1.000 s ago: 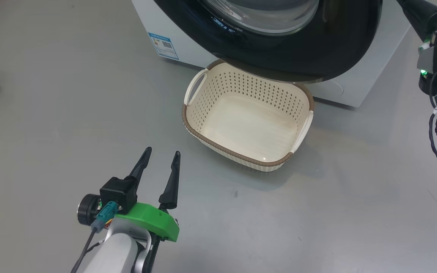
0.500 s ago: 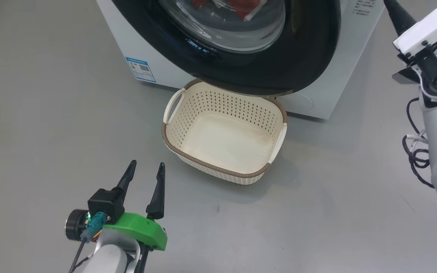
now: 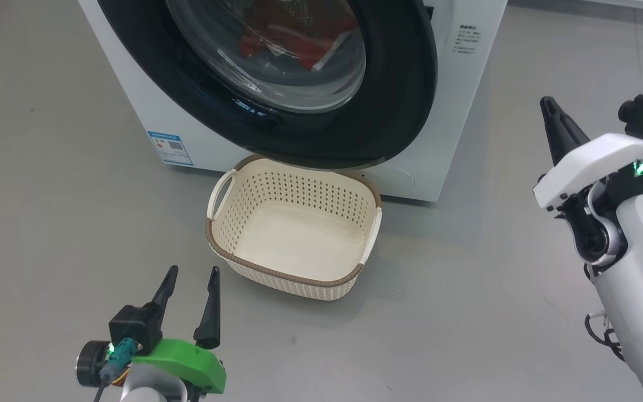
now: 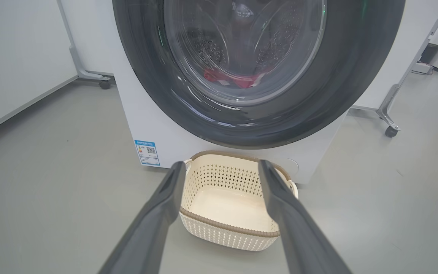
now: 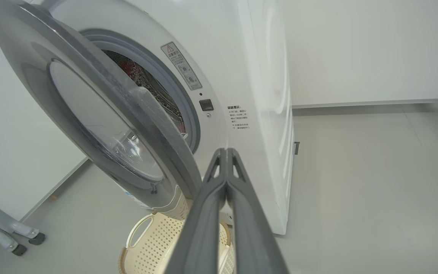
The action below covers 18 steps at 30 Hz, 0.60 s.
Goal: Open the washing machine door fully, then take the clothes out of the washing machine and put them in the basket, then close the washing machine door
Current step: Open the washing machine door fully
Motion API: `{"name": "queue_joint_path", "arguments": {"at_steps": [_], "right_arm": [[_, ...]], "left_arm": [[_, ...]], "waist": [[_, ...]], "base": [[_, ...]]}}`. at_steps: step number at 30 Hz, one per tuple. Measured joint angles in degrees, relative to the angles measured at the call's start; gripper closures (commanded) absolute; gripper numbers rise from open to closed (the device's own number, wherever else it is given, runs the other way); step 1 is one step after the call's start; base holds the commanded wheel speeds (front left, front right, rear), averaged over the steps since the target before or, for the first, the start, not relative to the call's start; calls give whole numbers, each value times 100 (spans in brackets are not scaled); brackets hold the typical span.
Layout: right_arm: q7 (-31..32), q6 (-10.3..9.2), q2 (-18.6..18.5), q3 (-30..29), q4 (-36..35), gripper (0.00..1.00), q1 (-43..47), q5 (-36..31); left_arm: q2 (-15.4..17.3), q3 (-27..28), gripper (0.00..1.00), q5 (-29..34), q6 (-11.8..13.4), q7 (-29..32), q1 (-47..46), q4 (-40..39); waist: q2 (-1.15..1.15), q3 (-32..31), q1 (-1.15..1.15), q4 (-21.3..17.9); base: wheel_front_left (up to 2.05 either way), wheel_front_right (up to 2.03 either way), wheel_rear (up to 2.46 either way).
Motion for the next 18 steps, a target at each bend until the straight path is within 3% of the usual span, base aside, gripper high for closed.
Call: {"name": "queue_joint_path", "arguments": {"at_steps": [12, 13, 14, 15, 18], "right_arm": [[-1145, -10, -208, 247, 19, 100, 1059, -872], [-1189, -44, -197, 246, 27, 69, 1134, -877], [-1283, -123, -197, 246, 29, 17, 1219, -915], [-1388, -172, -199, 240, 30, 0, 1292, -973], [-1488, -300, -175, 174, 41, 0, 1465, -992]], "left_arm": [[3, 178, 0, 100, -52, 0, 314, -18], [4, 193, 0, 108, -56, 0, 325, -25], [5, 197, 0, 116, -79, 0, 333, -26], [5, 202, 0, 125, -94, 0, 339, -27], [4, 242, 0, 158, -98, 0, 372, -47]], "waist": [[0, -356, 0, -336], [0, -373, 0, -358], [0, -388, 0, -377], [0, -399, 0, -392], [0, -429, 0, -422]], "base": [[0, 0, 0], [0, 0, 0], [0, 0, 0], [0, 0, 0], [0, 0, 0]]}}
